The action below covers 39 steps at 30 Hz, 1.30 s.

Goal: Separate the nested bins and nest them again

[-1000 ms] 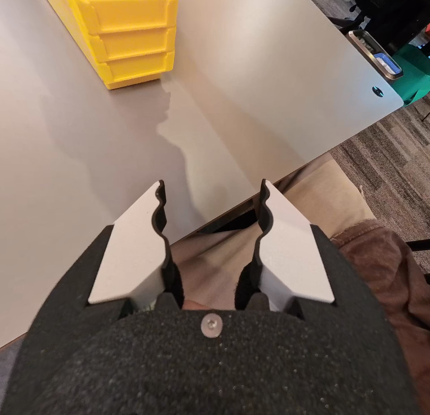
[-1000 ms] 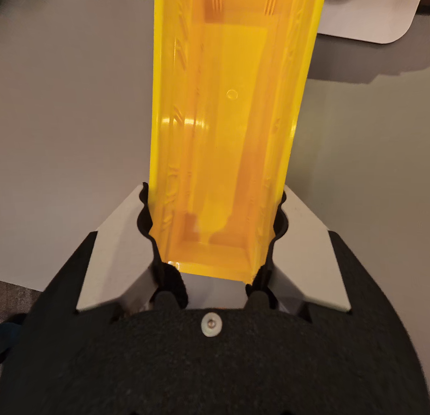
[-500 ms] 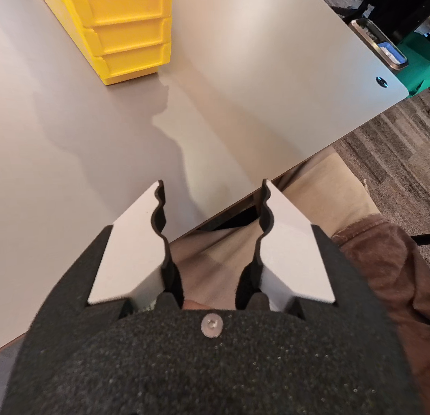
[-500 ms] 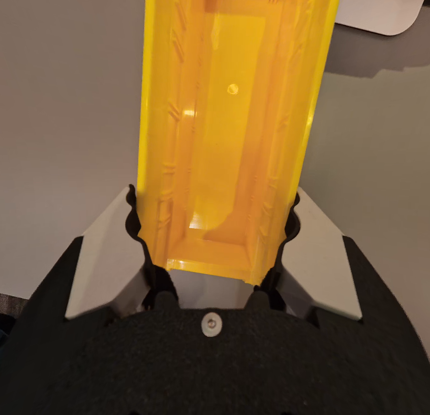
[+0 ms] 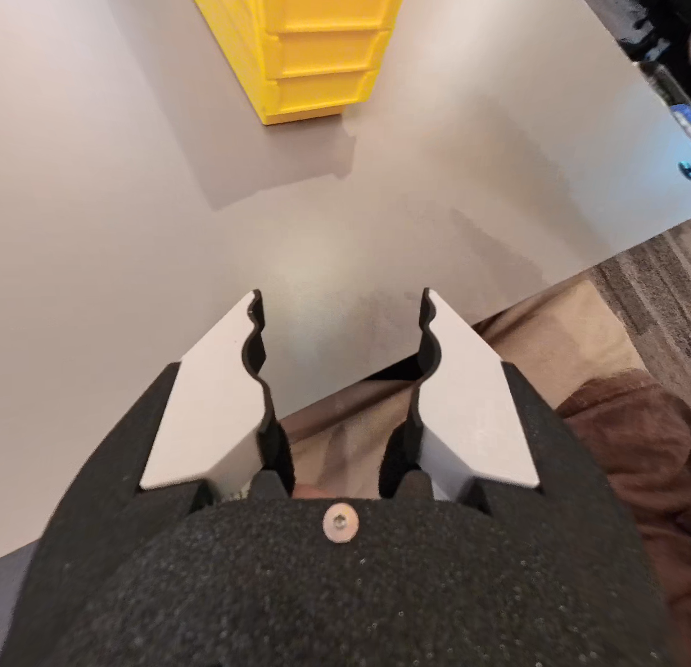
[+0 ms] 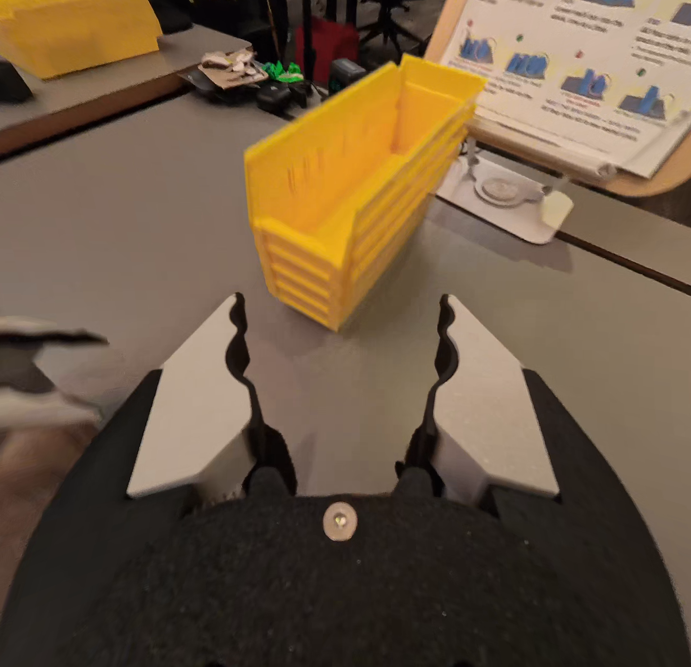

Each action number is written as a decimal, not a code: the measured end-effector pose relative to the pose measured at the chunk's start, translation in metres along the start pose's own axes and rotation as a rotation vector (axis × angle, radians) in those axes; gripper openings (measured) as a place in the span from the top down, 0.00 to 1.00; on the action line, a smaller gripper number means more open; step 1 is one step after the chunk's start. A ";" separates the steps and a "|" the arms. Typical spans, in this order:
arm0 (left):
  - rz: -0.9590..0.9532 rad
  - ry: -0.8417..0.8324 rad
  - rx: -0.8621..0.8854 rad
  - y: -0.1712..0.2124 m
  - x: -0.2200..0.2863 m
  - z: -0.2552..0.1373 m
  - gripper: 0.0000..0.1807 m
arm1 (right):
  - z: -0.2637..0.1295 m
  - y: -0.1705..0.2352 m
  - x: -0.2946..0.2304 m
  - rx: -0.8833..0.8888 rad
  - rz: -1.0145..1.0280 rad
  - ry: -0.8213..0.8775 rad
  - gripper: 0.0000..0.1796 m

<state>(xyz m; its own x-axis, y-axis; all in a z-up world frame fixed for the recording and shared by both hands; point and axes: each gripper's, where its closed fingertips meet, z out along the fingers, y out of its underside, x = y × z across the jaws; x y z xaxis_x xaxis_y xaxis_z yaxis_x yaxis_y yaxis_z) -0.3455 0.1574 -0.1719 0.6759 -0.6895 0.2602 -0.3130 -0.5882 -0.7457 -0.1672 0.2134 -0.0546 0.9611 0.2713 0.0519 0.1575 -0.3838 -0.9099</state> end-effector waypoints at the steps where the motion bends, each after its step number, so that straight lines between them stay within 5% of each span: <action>1: 0.003 -0.015 -0.003 0.000 -0.004 0.001 0.55 | -0.012 0.024 0.004 0.008 -0.019 0.015 0.44; 8: 0.024 -0.108 0.023 -0.008 -0.021 0.008 0.55 | -0.056 0.149 0.010 -0.017 0.047 0.049 0.48; 17: 0.173 -0.223 0.083 -0.030 -0.028 0.032 0.56 | -0.061 0.136 0.003 -0.005 -0.036 0.009 0.48; 30: 0.128 -0.038 0.101 -0.049 0.014 0.054 0.57 | -0.064 0.170 -0.004 -0.125 0.079 -0.009 0.48; 39: 0.082 0.104 0.087 -0.032 0.042 0.018 0.55 | -0.056 0.150 -0.015 -0.136 0.155 -0.002 0.47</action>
<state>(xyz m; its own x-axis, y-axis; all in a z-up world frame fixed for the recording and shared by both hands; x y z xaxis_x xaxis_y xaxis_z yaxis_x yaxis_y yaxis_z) -0.2950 0.1549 -0.1489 0.5765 -0.7764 0.2549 -0.3019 -0.4922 -0.8164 -0.1455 0.1027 -0.1688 0.9758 0.2011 -0.0856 0.0366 -0.5368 -0.8429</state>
